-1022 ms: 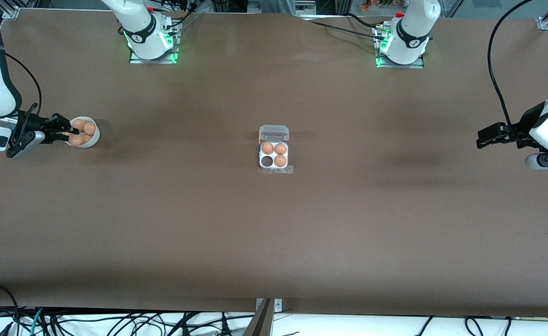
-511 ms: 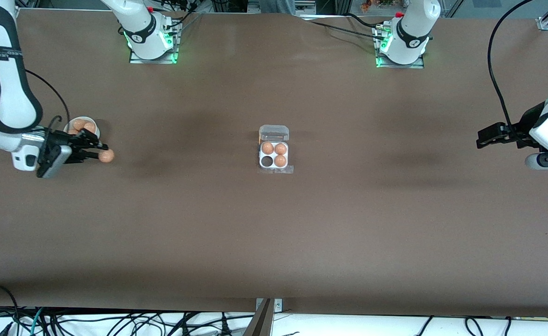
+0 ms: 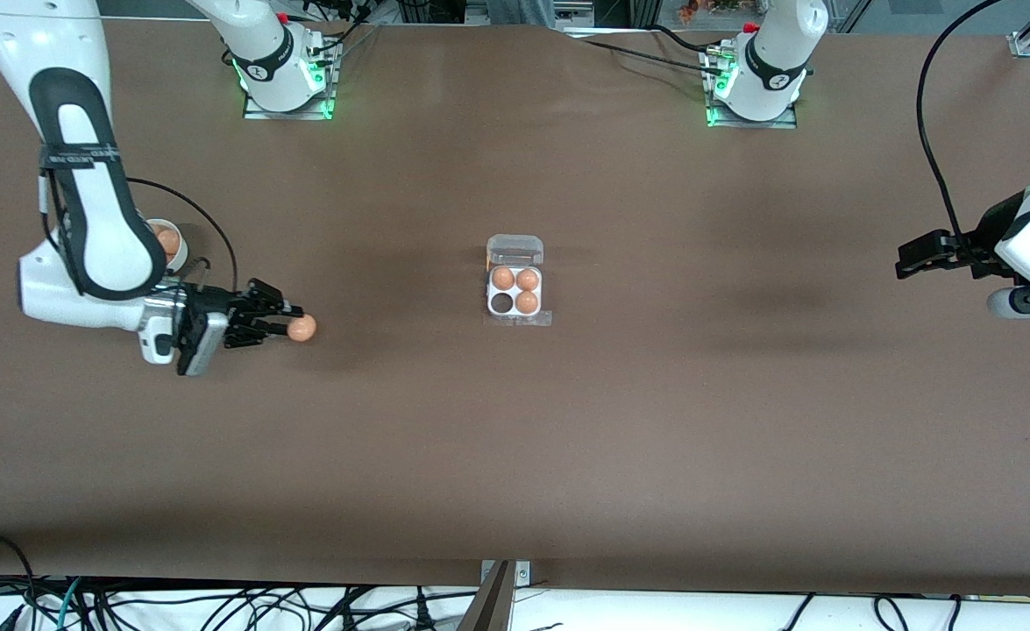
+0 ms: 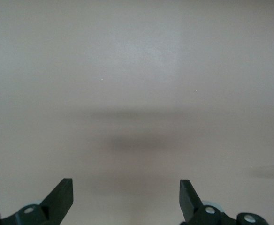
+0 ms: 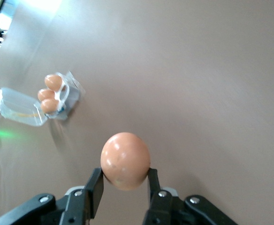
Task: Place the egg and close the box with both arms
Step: 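Lift the egg and carry it with the right gripper to the carton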
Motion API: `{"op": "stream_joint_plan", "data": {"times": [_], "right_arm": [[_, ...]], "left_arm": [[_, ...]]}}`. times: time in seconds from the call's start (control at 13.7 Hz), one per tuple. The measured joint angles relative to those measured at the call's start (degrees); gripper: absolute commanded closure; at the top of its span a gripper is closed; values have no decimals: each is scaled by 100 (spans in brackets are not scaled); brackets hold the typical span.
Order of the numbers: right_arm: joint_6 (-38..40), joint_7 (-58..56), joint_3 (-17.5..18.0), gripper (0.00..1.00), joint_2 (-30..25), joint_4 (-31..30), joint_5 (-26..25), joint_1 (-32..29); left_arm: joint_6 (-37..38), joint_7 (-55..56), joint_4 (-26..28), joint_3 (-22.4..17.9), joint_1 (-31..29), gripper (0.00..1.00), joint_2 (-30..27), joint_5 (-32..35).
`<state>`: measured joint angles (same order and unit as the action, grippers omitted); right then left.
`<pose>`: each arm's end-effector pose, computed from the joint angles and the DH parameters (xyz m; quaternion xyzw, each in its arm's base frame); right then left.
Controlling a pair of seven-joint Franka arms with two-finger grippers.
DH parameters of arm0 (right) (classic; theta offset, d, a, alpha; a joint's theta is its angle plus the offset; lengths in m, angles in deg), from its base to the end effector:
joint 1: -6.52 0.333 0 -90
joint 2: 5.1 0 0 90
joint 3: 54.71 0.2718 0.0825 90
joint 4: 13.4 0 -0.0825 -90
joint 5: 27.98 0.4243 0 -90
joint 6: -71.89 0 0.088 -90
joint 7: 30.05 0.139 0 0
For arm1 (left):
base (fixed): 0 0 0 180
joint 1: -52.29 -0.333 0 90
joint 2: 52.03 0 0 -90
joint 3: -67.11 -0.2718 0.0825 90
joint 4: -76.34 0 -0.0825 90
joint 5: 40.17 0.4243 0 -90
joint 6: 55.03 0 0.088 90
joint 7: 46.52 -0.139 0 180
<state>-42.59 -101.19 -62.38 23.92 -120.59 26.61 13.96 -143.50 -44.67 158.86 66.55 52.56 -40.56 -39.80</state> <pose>0.6147 0.0690 0.1439 -0.8747 -0.3007 -0.0711 0.3734 0.6381 0.0037 0.4889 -0.9987 -0.0185 0.0481 0.0049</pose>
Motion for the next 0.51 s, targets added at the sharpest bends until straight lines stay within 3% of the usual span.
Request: {"op": "stream_joint_plan", "data": {"times": [0.29,0.51], "right_arm": [[-4,-683,13,77,515,591,723,603],[-69,-1353,83,78,758,909,978,947]], "left_arm": [[0,0,-3,0,-4,0,-1,0],[0,0,-3,-8,-9,0,-1,0]]}}
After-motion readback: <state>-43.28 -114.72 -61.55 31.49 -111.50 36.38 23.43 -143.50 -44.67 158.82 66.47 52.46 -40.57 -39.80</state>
